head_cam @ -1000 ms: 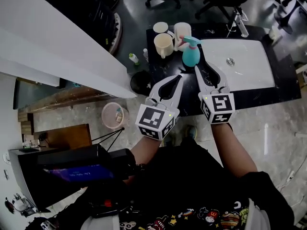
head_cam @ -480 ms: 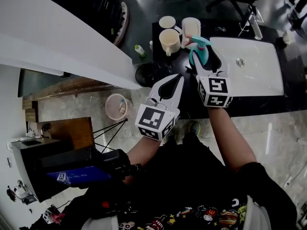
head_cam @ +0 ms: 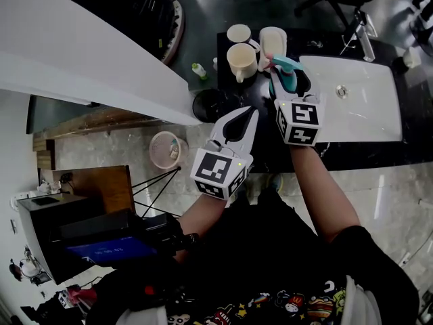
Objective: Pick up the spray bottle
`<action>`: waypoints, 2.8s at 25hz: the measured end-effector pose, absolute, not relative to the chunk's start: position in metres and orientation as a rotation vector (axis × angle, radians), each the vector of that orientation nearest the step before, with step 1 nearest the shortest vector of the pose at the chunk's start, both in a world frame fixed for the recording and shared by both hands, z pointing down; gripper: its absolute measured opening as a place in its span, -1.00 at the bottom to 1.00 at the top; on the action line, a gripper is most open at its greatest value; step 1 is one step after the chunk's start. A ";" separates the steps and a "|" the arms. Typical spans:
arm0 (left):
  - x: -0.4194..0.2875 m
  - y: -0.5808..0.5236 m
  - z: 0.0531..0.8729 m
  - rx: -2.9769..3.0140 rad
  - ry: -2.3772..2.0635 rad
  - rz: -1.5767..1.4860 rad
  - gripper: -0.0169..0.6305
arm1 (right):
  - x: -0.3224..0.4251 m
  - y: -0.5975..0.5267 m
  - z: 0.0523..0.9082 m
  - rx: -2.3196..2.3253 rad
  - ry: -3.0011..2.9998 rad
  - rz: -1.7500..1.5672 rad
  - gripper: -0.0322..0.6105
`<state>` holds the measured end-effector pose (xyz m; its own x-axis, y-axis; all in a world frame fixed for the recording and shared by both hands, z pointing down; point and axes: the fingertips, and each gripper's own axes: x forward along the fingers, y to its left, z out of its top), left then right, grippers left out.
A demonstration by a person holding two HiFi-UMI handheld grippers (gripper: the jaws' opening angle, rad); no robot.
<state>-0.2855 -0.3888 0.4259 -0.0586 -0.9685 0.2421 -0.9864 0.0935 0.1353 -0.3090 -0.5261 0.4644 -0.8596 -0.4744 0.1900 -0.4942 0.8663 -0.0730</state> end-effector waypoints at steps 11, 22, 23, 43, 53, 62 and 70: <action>-0.291 -0.383 0.424 1.937 -2.114 0.096 -0.94 | -0.309 -0.525 0.457 0.745 -2.885 0.124 -0.30; -0.288 -0.368 0.414 2.015 -2.079 0.067 -0.94 | -0.284 -0.501 0.425 0.810 -2.925 0.088 -0.31; -0.288 -0.365 0.412 2.026 -2.074 0.062 -0.94 | -0.280 -0.497 0.420 0.820 -2.931 0.083 -0.31; -0.240 -0.263 0.373 2.282 -1.929 0.009 -0.94 | -0.171 -0.341 0.326 1.064 -2.982 -0.051 -0.32; -0.178 -0.238 0.359 2.321 -1.950 0.004 -0.94 | -0.107 -0.287 0.340 1.071 -2.933 -0.021 -0.32; -0.101 -0.199 0.387 2.155 -2.047 0.042 -0.94 | -0.042 -0.234 0.368 0.844 -2.998 0.051 -0.31; -0.050 -0.184 0.387 2.150 -2.064 0.107 -0.94 | 0.006 -0.221 0.377 0.828 -3.020 0.106 -0.32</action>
<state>-0.0501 -0.1835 0.3868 0.0454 -0.9858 0.1615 -0.9973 -0.0353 0.0651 0.0058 -0.2208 0.3770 -0.8603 -0.5090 0.0264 -0.5096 0.8581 -0.0631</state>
